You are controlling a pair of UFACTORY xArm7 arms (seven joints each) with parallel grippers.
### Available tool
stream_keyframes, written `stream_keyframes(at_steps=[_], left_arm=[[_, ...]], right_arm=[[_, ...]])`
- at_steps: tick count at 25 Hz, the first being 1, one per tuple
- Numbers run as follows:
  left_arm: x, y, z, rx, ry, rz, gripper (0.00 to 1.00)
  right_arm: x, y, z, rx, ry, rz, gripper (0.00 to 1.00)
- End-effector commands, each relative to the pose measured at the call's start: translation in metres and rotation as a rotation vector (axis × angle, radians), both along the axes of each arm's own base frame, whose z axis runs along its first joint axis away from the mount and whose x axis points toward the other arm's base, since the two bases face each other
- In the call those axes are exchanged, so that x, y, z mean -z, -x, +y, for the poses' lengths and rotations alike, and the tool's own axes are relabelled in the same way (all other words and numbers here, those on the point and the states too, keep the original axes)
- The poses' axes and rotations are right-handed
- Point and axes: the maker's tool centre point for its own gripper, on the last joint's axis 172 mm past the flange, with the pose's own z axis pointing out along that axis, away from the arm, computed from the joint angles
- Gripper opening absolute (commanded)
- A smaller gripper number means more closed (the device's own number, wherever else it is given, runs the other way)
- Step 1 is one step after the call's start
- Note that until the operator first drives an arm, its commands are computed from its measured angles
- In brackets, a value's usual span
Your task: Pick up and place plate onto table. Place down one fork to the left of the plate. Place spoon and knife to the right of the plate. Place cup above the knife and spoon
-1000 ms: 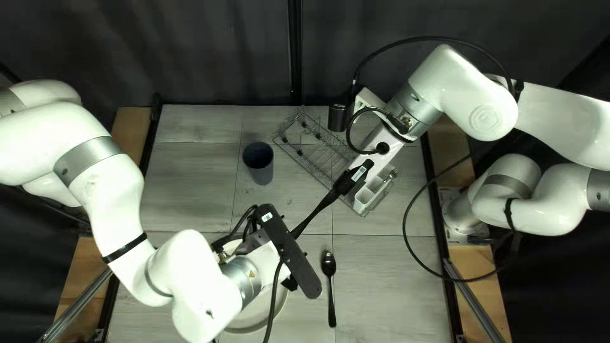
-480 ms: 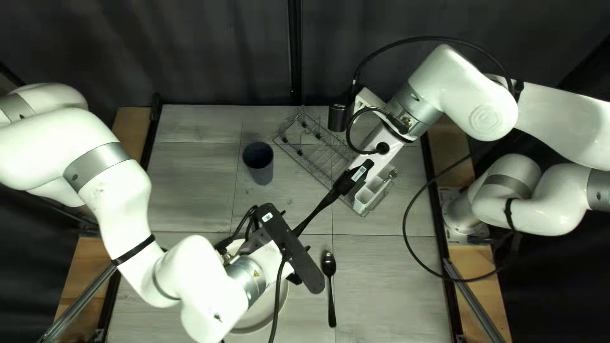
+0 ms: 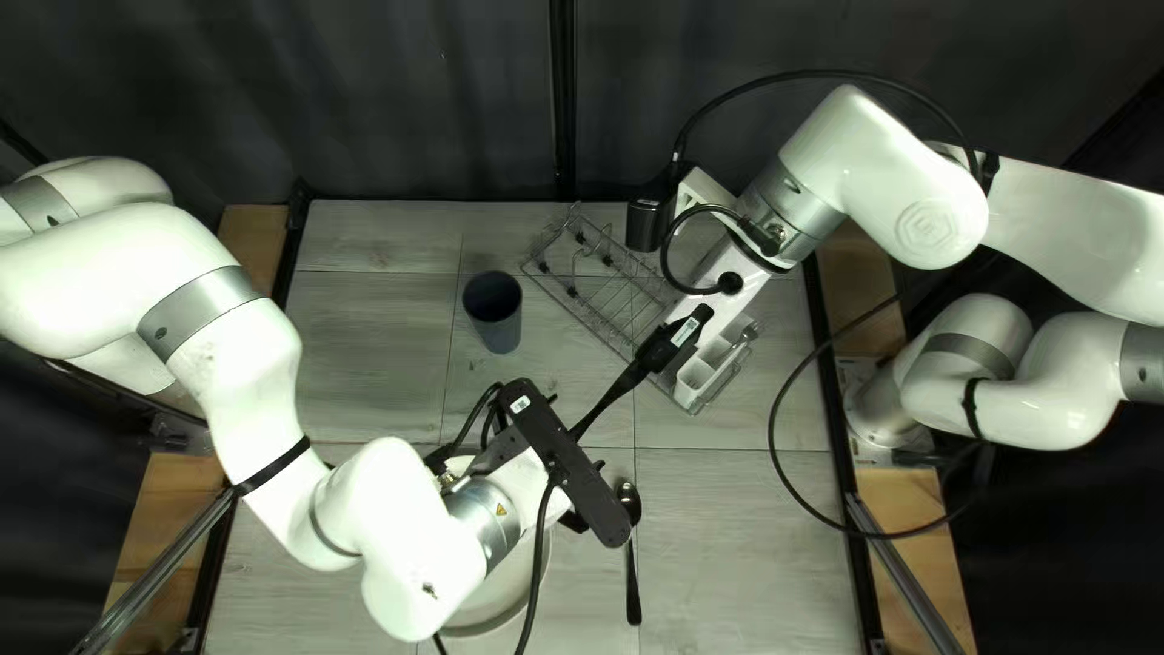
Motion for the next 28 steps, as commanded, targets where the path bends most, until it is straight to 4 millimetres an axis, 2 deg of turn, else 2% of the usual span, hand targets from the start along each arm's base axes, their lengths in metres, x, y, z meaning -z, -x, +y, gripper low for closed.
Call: stream_keyframes(at_steps=[1, 14, 15, 16, 19, 21, 24, 25, 26, 28], left_arm=[[0.003, -0.002, 0.002, 0.002, -0.001, 0.001, 0.00], [0.006, -0.006, -0.002, 0.024, -0.005, -0.003, 0.00], [0.006, -0.006, -0.002, 0.024, -0.005, -0.003, 0.00], [0.006, -0.006, -0.002, 0.024, -0.005, -0.003, 0.00], [0.011, 0.000, -0.004, 0.020, 0.012, 0.013, 0.00], [0.012, 0.011, 0.000, 0.013, 0.015, 0.029, 0.00], [0.016, 0.039, 0.008, -0.031, 0.026, 0.048, 0.00], [0.017, 0.058, 0.009, -0.058, 0.033, 0.057, 0.00], [0.017, 0.064, 0.010, -0.072, 0.034, 0.062, 0.00], [0.020, 0.091, 0.007, -0.116, 0.047, 0.075, 0.00]], right_arm=[[0.000, 0.000, 0.000, 0.000, 0.000, 0.000, 0.00], [0.000, 0.000, 0.000, 0.000, 0.000, 0.000, 0.00], [0.000, 0.000, 0.000, 0.000, 0.000, 0.000, 0.94], [0.000, 0.000, 0.000, 0.000, 0.000, 0.000, 1.00], [0.000, 0.000, 0.000, 0.000, 0.000, 0.000, 1.00], [0.000, 0.000, 0.000, 0.000, 0.000, 0.000, 1.00], [0.000, 0.000, 0.000, 0.000, 0.000, 0.000, 1.00], [0.000, 0.000, 0.000, 0.000, 0.000, 0.000, 1.00], [0.000, 0.000, 0.000, 0.000, 0.000, 0.000, 1.00], [0.000, 0.000, 0.000, 0.000, 0.000, 0.000, 1.00]])
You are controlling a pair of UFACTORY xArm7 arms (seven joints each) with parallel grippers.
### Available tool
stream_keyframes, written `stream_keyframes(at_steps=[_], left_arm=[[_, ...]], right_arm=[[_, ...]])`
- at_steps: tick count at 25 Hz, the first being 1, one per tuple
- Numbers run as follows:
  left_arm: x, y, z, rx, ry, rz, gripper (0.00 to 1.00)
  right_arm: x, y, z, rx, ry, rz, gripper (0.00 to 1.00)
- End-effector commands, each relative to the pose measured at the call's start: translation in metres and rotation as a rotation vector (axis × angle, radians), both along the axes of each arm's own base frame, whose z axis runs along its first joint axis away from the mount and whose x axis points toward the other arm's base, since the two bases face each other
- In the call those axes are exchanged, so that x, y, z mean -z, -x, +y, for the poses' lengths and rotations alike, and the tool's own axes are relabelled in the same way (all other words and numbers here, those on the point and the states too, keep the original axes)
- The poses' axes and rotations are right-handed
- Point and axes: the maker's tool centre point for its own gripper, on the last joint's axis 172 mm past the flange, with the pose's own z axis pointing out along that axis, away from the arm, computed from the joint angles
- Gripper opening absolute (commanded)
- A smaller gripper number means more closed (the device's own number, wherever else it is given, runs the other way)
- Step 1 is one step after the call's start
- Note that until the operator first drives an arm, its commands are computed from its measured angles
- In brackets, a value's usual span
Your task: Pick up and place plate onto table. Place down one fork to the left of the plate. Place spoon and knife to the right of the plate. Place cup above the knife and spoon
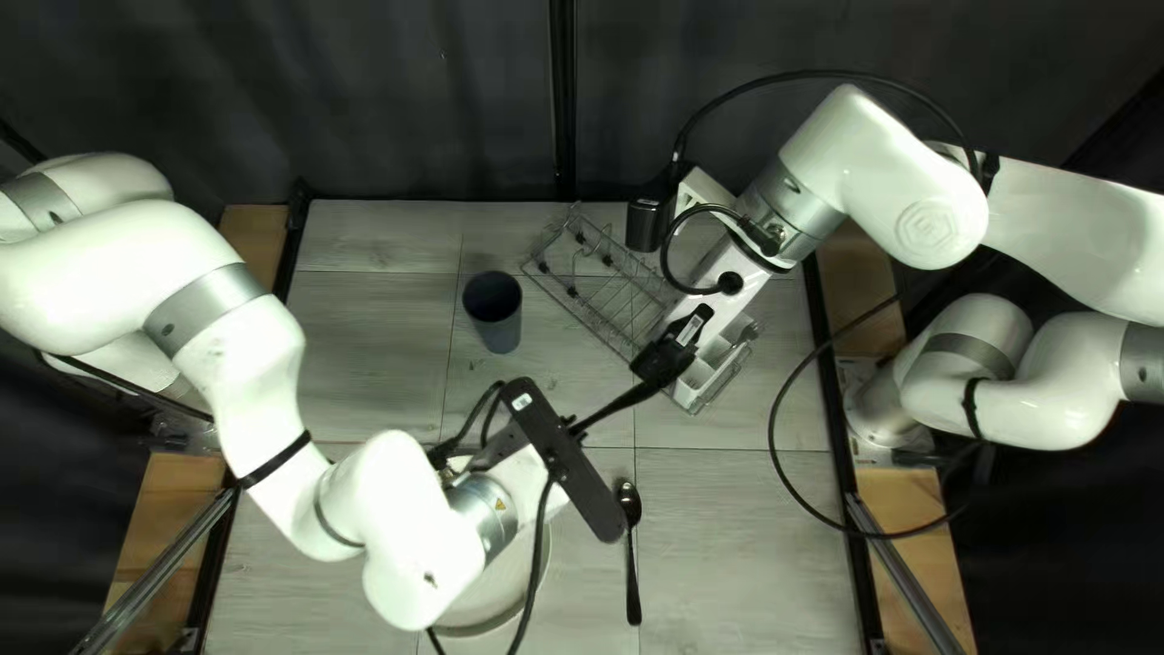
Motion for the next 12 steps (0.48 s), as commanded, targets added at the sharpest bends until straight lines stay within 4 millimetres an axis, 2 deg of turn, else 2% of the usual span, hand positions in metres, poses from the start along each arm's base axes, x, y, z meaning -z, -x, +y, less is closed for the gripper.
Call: stream_keyframes(at_steps=[1, 3, 12], left_arm=[[0.006, 0.051, -0.003, -0.086, 0.022, 0.022, 0.00], [0.010, 0.066, -0.010, -0.122, 0.059, 0.028, 0.00], [0.010, 0.066, -0.010, -0.122, 0.059, 0.028, 0.00]], right_arm=[[0.000, 0.000, 0.000, 0.000, 0.000, 0.000, 1.00], [0.000, 0.000, 0.000, 0.000, 0.000, 0.000, 1.00], [0.000, 0.000, 0.000, 0.000, 0.000, 0.000, 1.00]])
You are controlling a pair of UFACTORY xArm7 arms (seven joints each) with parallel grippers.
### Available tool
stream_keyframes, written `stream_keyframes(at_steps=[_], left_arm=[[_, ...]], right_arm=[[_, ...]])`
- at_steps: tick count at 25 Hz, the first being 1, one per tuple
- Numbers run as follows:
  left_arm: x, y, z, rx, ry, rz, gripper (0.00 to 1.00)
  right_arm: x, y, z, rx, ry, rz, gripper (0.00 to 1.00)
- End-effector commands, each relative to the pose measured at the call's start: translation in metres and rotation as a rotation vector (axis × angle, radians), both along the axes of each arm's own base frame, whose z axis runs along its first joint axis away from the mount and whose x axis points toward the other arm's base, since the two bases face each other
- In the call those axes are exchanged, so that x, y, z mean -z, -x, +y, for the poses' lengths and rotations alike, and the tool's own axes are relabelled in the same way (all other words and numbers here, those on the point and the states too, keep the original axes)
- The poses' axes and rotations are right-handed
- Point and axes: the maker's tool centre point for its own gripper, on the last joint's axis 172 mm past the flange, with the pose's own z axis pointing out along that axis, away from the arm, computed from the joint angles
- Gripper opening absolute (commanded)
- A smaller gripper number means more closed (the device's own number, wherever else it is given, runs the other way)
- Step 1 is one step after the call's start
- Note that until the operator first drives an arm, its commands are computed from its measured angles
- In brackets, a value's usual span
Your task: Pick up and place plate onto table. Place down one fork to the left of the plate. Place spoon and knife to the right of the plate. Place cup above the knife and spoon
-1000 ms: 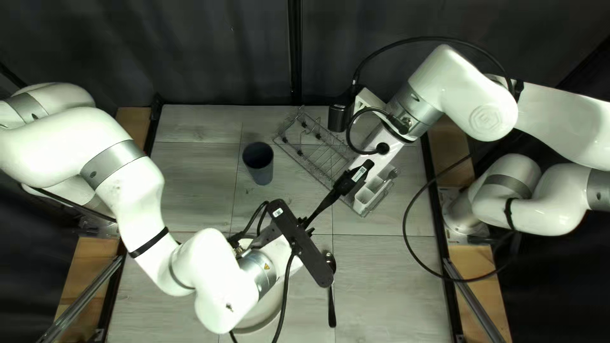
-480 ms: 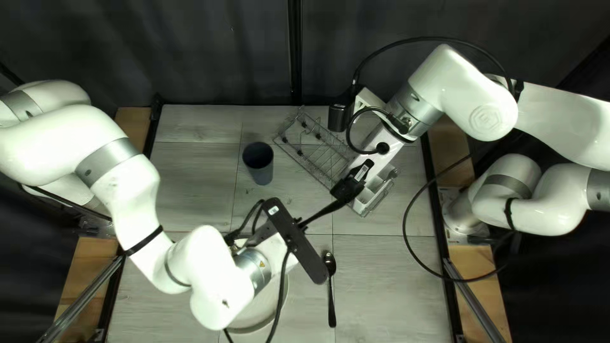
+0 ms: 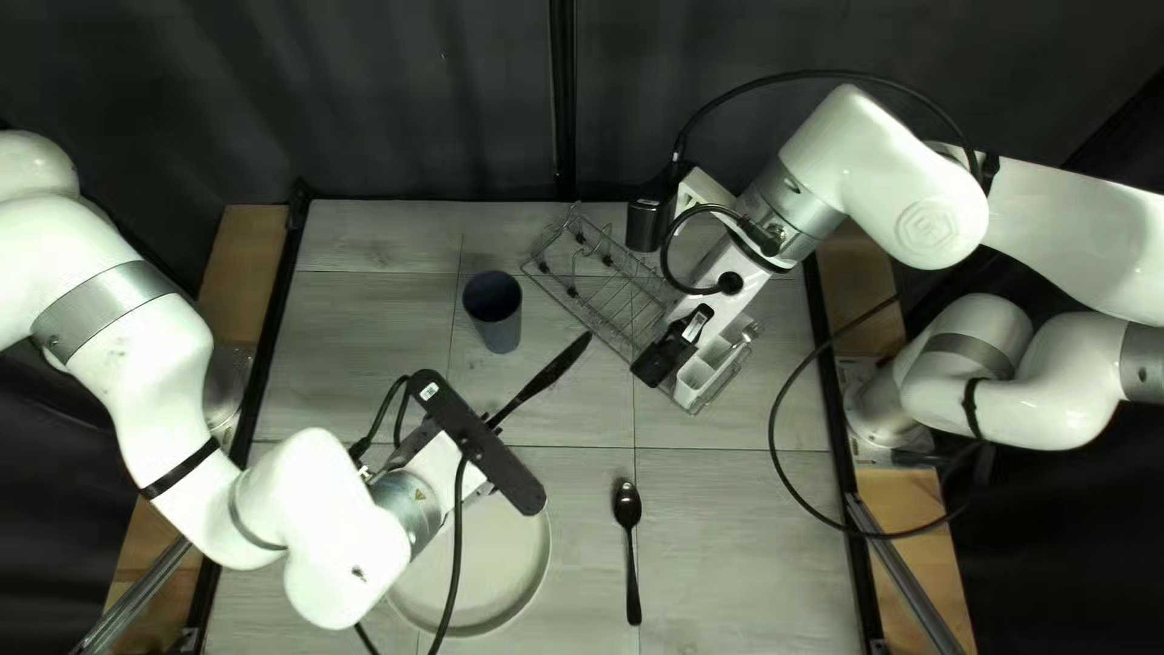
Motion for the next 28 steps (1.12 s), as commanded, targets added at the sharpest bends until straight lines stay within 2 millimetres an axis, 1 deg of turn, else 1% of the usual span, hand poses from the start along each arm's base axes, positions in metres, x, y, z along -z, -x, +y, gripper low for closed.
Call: stream_keyframes(at_steps=[1, 15, 16, 17, 18, 19, 20, 21, 22, 24, 25, 26, 27, 28], left_arm=[[0.000, 0.000, 0.000, 0.000, 0.000, 0.000, 0.00], [0.000, 0.000, 0.000, 0.000, 0.000, 0.000, 0.00], [0.000, 0.000, 0.000, 0.000, 0.000, 0.000, 0.00], [0.000, 0.000, 0.000, 0.000, 0.000, 0.000, 0.00], [0.000, 0.000, 0.000, 0.000, 0.000, 0.000, 0.00], [0.000, 0.000, 0.000, 0.000, 0.000, 0.000, 0.00], [0.000, 0.000, 0.000, 0.000, 0.000, 0.000, 0.00], [0.000, 0.000, 0.000, 0.000, 0.000, 0.000, 0.00], [0.000, 0.000, 0.000, 0.000, 0.000, 0.000, 0.00], [0.000, 0.000, 0.000, 0.000, 0.000, 0.000, 0.00], [0.000, 0.000, 0.000, 0.000, 0.000, 0.000, 0.00], [0.000, 0.000, 0.000, 0.000, 0.000, 0.000, 0.00], [0.000, 0.000, 0.000, 0.000, 0.000, 0.000, 0.00], [0.000, 0.000, 0.000, 0.000, 0.000, 0.000, 0.00]], right_arm=[[0.000, 0.000, 0.000, 0.000, 0.000, 0.000, 1.00], [0.000, 0.000, 0.000, 0.000, 0.000, 0.000, 1.00], [0.000, 0.004, -0.003, -0.019, 0.024, 0.002, 1.00], [0.003, 0.019, -0.013, -0.037, 0.045, 0.025, 1.00], [0.004, 0.033, -0.020, -0.046, 0.053, 0.037, 1.00], [0.005, 0.042, -0.024, -0.050, 0.060, 0.046, 1.00], [0.005, 0.059, -0.030, -0.056, 0.078, 0.063, 1.00], [0.006, 0.063, -0.032, -0.059, 0.085, 0.070, 1.00], [0.006, 0.074, -0.038, -0.073, 0.109, 0.091, 1.00], [0.007, 0.085, -0.044, -0.082, 0.142, 0.122, 1.00], [0.007, 0.098, -0.049, -0.101, 0.180, 0.156, 1.00], [0.006, 0.105, -0.053, -0.107, 0.205, 0.179, 1.00], [0.005, 0.119, -0.060, -0.114, 0.252, 0.219, 1.00], [0.003, 0.127, -0.064, -0.119, 0.282, 0.236, 1.00]])
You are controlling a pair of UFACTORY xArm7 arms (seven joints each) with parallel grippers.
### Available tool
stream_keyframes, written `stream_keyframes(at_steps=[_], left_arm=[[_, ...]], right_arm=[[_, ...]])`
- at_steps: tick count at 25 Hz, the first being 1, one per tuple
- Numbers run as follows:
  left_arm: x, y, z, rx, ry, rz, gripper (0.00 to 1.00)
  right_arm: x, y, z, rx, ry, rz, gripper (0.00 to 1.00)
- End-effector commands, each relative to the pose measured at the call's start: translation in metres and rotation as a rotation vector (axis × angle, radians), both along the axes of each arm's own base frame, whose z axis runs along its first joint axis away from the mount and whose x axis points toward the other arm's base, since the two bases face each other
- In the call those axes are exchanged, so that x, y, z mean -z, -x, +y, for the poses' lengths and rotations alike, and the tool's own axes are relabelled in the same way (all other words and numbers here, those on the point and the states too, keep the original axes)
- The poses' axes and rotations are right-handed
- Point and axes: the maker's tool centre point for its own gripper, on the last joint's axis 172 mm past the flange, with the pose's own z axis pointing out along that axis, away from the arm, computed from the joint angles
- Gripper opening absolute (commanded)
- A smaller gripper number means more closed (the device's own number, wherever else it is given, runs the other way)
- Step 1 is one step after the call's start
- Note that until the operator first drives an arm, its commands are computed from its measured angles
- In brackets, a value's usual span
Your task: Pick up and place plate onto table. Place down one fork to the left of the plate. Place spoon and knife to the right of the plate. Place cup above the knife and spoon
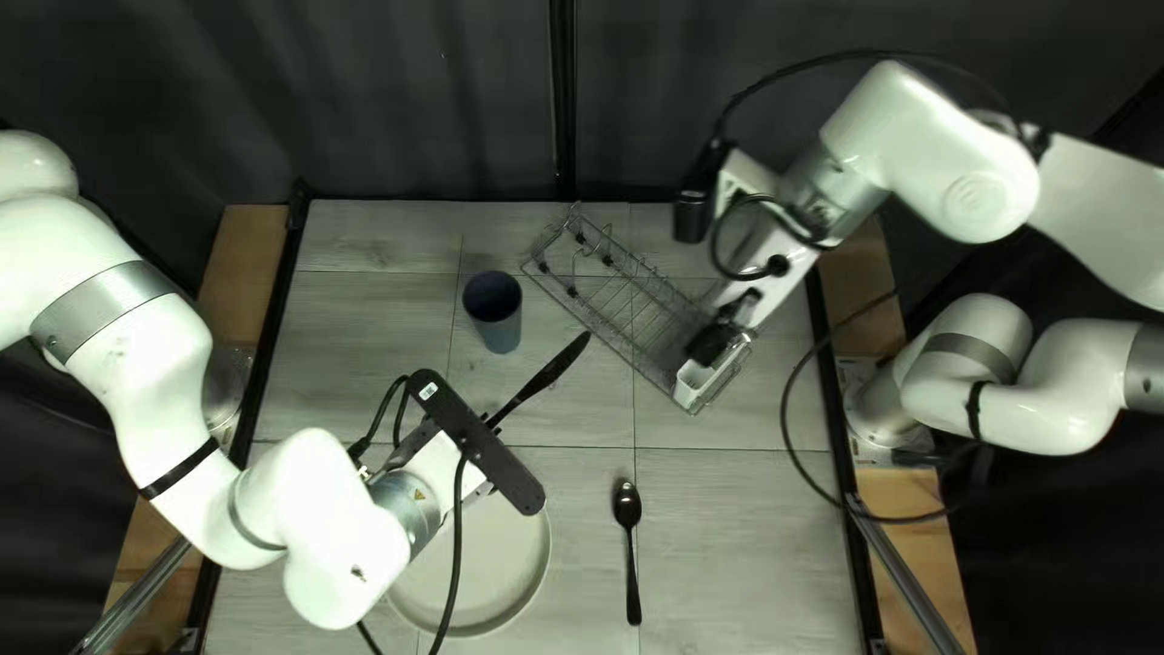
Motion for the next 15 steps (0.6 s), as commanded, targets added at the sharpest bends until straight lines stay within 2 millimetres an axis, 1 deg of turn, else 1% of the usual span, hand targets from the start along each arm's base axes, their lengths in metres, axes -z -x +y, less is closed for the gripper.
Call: stream_keyframes(at_steps=[1, 6, 7, 8, 10, 11, 12, 13, 15], left_arm=[[0.000, 0.000, 0.000, 0.000, 0.000, 0.000, 0.00], [0.000, 0.000, 0.000, 0.000, 0.000, 0.000, 0.00], [0.004, -0.002, -0.001, -0.030, 0.020, -0.005, 0.00], [0.004, -0.009, -0.001, -0.058, 0.027, -0.020, 0.00], [0.005, -0.029, -0.007, -0.189, 0.062, -0.080, 0.00], [0.008, -0.037, -0.014, -0.239, 0.083, -0.113, 0.00], [0.013, -0.051, -0.025, -0.328, 0.127, -0.173, 0.00], [0.017, -0.057, -0.030, -0.362, 0.147, -0.195, 0.00], [0.017, -0.057, -0.030, -0.362, 0.147, -0.195, 0.00]], right_arm=[[-0.007, 0.042, -0.021, -0.028, 0.134, 0.088, 1.00], [-0.008, 0.044, -0.021, -0.030, 0.140, 0.091, 1.00], [-0.008, 0.044, -0.021, -0.030, 0.140, 0.091, 1.00], [-0.008, 0.044, -0.021, -0.030, 0.140, 0.091, 1.00], [-0.008, 0.044, -0.021, -0.030, 0.140, 0.091, 1.00], [-0.008, 0.044, -0.021, -0.030, 0.140, 0.091, 1.00], [-0.008, 0.044, -0.021, -0.030, 0.140, 0.091, 1.00], [-0.008, 0.044, -0.021, -0.030, 0.140, 0.091, 1.00], [-0.008, 0.044, -0.021, -0.030, 0.140, 0.091, 1.00]])
